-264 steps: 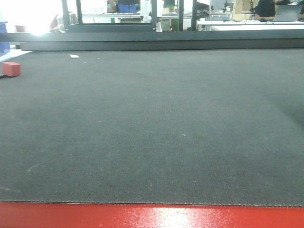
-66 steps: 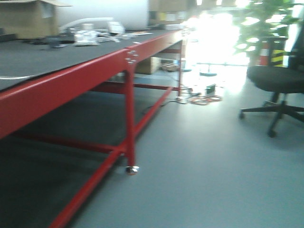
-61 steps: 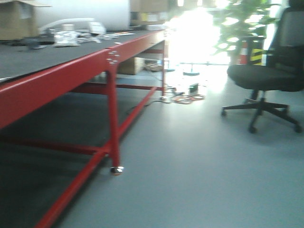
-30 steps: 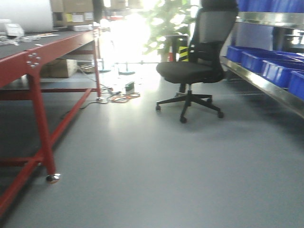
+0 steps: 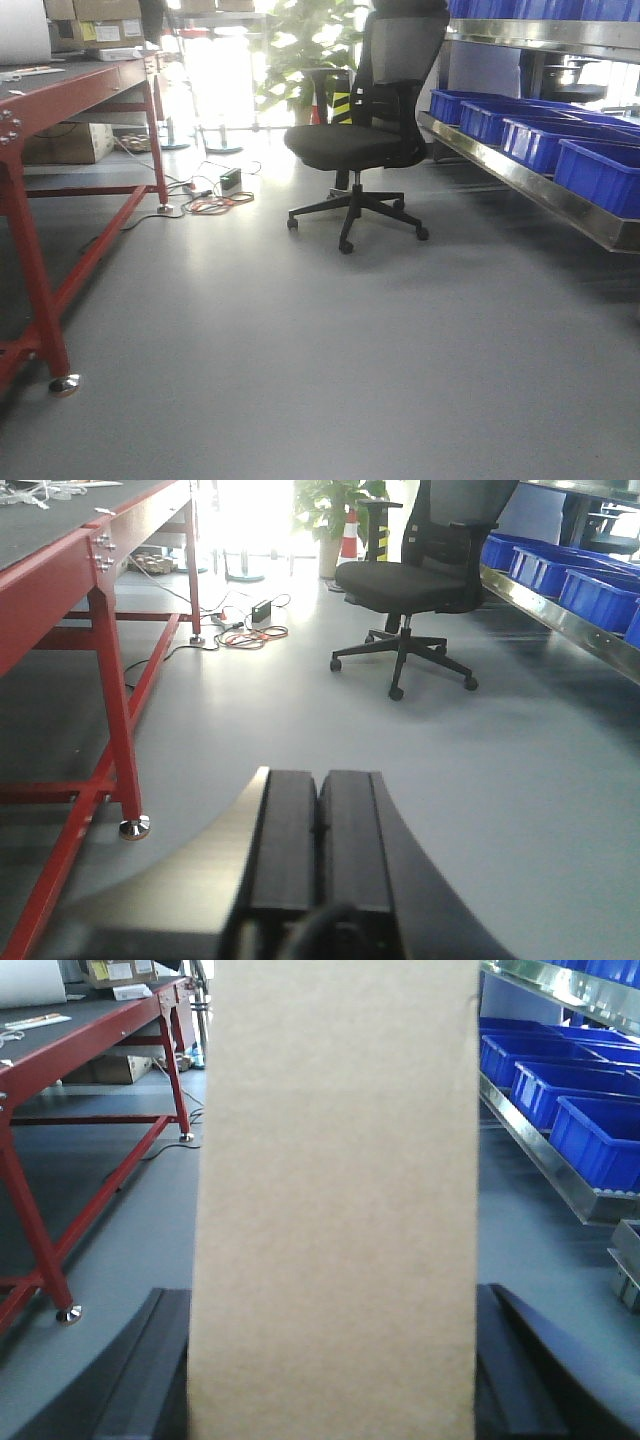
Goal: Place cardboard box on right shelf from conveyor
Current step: 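Carry the box in the right gripper while driving to the shelf rack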
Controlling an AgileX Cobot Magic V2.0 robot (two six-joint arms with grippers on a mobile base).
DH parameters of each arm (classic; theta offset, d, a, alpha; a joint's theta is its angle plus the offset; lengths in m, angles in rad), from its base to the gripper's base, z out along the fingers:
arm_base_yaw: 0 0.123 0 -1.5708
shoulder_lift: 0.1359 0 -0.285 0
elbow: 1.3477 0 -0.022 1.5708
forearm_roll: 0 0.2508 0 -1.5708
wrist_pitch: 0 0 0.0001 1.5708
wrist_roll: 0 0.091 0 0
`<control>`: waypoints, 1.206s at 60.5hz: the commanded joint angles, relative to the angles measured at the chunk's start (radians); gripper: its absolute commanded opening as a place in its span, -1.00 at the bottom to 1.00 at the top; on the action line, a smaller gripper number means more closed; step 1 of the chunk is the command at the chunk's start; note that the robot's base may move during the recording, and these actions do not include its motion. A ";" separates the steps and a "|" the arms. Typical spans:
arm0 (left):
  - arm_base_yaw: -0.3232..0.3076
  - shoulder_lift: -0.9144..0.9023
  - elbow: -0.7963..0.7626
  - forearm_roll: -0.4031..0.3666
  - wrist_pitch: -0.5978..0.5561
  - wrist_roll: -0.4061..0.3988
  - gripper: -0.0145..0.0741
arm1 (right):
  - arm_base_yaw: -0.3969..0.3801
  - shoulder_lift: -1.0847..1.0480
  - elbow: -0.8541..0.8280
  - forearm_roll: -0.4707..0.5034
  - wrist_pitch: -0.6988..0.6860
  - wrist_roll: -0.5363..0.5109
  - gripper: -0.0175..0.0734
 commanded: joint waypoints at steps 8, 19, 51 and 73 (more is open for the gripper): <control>-0.006 -0.016 0.010 -0.006 -0.086 0.000 -0.94 | -0.004 0.018 -0.028 -0.012 -0.103 -0.007 -0.17; -0.006 -0.016 0.010 -0.006 -0.086 0.000 -0.94 | -0.004 0.018 -0.028 -0.012 -0.103 -0.007 -0.17; -0.006 -0.016 0.010 -0.006 -0.086 0.000 -0.93 | -0.004 0.018 -0.028 -0.012 -0.103 -0.007 -0.17; -0.010 -0.016 0.010 -0.006 -0.086 0.000 -0.94 | -0.004 0.018 -0.028 -0.012 -0.103 -0.007 -0.17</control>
